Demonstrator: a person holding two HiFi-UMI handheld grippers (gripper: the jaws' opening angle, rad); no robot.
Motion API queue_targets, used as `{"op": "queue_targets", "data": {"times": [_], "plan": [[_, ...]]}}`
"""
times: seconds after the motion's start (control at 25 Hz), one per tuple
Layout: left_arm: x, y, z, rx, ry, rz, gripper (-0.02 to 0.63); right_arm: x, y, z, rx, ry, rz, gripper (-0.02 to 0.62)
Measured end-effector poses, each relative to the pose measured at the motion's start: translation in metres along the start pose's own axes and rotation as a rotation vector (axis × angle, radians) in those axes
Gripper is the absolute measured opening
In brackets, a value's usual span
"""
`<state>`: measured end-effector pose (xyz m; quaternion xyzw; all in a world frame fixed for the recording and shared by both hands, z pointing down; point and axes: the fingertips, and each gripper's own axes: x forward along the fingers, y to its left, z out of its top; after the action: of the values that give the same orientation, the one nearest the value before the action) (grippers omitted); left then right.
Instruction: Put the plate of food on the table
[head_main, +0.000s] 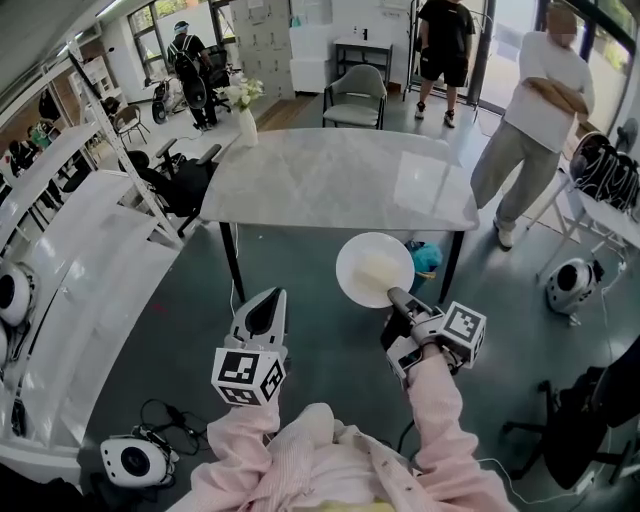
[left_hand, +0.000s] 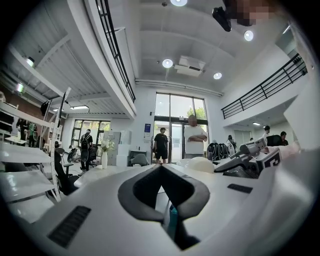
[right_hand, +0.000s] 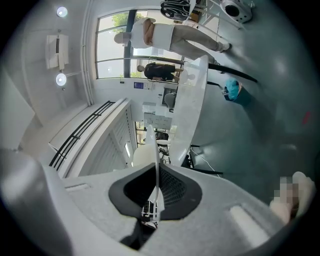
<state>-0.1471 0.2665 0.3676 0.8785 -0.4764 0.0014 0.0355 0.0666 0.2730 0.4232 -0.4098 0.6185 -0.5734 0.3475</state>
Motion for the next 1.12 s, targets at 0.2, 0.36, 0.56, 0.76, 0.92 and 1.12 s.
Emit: {"op": "queue_targets", "data": {"times": [0.2,0.36,0.56,0.76,0.92,1.12], "plan": [[0.023,0.0,-0.004,-0.021,0.028,0.023,0.0,0.018,-0.004,0.021,0.012,0.029,-0.017,0.015],[0.047,0.012,-0.009,-0.024,0.036,0.031,0.0,0.041,-0.011,0.036,0.017,0.038,-0.025,0.015],[0.09,0.038,-0.011,-0.033,0.037,0.036,0.0,0.086,-0.018,0.058,0.011,0.048,-0.032,0.015],[0.144,0.073,-0.008,-0.046,0.045,0.033,0.0,0.144,-0.019,0.082,0.007,0.064,-0.042,0.015],[0.189,0.1,-0.006,-0.054,0.055,0.025,0.0,0.19,-0.024,0.102,0.009,0.072,-0.06,0.015],[0.241,0.131,-0.007,-0.061,0.064,0.009,0.0,0.243,-0.029,0.125,0.001,0.078,-0.064,0.015]]}}
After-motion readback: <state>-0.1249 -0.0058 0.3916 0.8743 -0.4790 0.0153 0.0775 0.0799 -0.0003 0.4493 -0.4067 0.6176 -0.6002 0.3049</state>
